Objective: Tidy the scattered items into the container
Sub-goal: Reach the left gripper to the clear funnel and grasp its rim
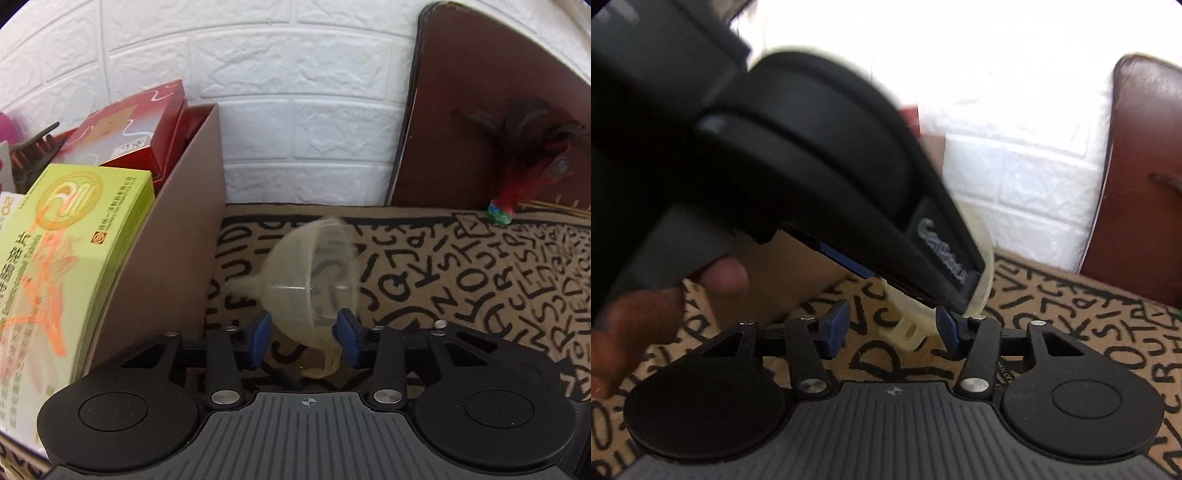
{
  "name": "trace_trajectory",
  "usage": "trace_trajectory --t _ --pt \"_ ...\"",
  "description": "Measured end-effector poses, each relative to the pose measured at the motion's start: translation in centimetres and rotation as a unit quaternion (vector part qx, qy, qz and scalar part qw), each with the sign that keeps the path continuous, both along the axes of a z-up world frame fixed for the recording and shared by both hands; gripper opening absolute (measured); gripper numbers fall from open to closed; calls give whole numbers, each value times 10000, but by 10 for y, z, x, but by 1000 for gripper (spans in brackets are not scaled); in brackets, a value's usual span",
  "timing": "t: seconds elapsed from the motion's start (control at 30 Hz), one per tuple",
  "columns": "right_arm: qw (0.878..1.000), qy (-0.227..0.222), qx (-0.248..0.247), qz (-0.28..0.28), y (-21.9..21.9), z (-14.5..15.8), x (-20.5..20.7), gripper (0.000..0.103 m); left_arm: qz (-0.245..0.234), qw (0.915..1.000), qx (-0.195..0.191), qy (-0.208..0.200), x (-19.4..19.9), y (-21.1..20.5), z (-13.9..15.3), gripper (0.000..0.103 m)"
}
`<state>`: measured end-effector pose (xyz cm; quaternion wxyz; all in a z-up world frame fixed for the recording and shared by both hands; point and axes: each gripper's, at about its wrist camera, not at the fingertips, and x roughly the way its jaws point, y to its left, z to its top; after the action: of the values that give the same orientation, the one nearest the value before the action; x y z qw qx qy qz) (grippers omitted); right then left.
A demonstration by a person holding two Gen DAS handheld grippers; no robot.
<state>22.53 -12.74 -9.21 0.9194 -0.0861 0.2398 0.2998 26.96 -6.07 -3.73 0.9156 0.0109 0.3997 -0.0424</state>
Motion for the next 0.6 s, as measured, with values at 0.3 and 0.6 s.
trace_trajectory --t 0.3,0.6 --pt "9994 -60 -195 -281 -4 3 -34 29 -505 9977 -400 220 -25 2 2 12" --pt "9971 -401 -202 -614 -9 58 -101 29 -854 9939 -527 -459 -92 -3 62 12"
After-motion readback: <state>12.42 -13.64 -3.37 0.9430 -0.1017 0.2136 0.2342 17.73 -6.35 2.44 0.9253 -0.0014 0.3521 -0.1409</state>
